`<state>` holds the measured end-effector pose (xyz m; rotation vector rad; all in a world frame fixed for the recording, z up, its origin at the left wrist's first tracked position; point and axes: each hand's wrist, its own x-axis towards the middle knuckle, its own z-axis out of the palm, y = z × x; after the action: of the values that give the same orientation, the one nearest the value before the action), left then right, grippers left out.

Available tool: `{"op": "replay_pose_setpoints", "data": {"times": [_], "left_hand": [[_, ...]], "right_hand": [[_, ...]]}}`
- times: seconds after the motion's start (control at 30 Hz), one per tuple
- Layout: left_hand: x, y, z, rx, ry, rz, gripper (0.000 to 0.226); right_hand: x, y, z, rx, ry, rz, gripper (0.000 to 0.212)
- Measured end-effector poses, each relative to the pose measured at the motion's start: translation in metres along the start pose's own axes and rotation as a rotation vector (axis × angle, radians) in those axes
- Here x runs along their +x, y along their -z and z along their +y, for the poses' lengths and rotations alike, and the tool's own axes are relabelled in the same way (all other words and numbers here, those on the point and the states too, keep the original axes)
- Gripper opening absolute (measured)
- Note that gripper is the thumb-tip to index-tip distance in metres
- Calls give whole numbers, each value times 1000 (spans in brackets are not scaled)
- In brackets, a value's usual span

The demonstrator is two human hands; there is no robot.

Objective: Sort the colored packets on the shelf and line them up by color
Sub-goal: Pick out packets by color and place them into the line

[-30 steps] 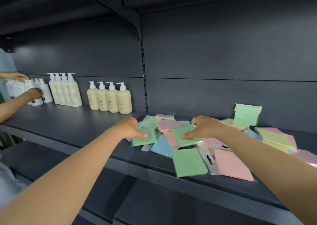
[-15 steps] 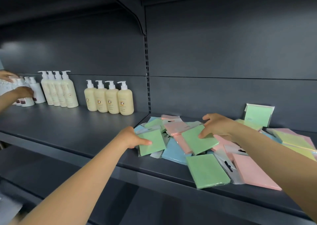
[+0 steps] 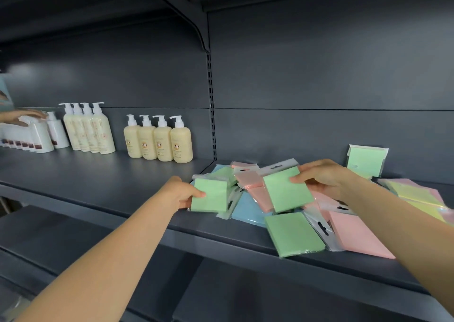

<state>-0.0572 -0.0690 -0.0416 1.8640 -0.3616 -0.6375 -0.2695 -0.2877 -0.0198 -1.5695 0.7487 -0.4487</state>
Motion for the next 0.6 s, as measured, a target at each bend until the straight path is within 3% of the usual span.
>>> {"op": "replay_pose_setpoints", "data": {"times": [0.1,0.27,0.6], "left_hand": [[-14,4,2,-81,-80,46,38],[-46,-7,14,-175,-209,51,37],[-155,-97,9,-438,-318,-165,31]], "right_hand": [[-15,4,0,92,34,23,34],[-59,16,-1,199,129,94,15],[-178,85,31,251,160,350,35]]}}
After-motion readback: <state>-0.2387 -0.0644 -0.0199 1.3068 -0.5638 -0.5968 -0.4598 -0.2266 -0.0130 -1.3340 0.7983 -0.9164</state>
